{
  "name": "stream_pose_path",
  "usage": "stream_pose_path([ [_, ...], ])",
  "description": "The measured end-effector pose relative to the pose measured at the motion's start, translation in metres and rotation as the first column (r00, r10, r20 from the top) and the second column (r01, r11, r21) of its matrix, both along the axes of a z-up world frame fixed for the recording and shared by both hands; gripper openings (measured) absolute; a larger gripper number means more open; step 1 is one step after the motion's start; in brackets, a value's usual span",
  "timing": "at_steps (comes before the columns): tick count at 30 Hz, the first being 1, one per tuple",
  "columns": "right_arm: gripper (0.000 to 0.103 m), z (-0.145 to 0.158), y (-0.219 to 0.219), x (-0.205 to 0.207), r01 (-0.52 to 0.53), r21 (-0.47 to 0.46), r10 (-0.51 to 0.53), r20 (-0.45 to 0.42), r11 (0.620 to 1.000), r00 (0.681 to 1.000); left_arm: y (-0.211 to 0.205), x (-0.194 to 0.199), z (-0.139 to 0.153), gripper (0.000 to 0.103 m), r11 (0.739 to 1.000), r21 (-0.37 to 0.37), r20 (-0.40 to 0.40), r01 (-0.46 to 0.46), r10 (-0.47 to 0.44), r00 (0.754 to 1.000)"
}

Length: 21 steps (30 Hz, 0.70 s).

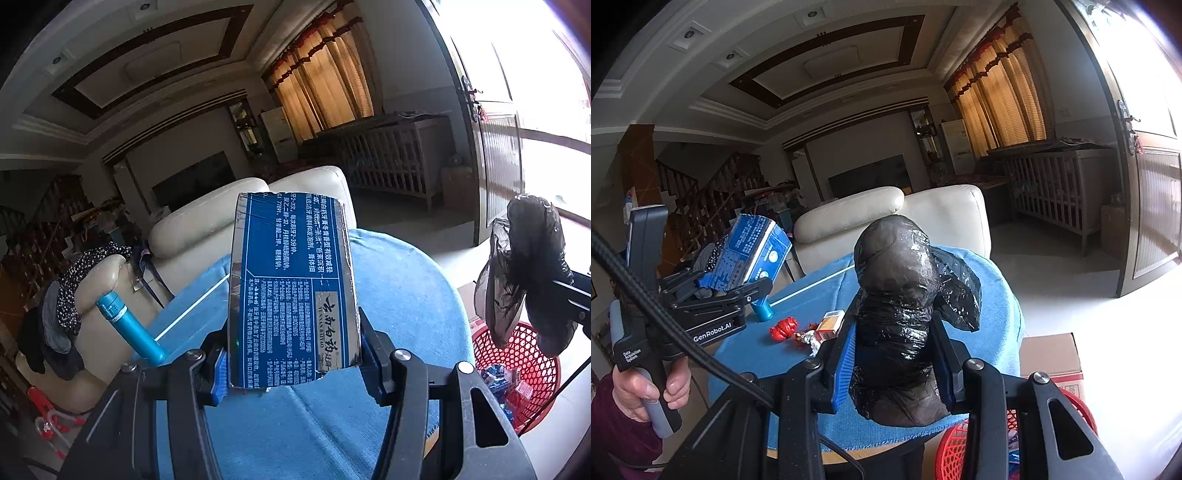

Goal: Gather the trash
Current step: 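Lift the blue box and black bag and turn toward the red basket, then carry the blue box and black bag over the red mesh basket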

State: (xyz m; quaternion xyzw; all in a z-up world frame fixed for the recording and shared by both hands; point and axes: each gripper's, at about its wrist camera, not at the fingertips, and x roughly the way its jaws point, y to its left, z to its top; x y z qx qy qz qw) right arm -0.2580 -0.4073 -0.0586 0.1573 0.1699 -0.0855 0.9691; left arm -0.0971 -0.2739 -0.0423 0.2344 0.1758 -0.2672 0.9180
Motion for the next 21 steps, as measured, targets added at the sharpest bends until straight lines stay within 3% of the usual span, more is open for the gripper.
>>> stream_pose_path([
  [21,0.04,0.004,0.003,-0.017,0.025,0.004,-0.025,0.025,1.0,0.999,-0.007,-0.005,-0.006,0.058,0.999,0.027,0.0,0.032,-0.032,0.999],
])
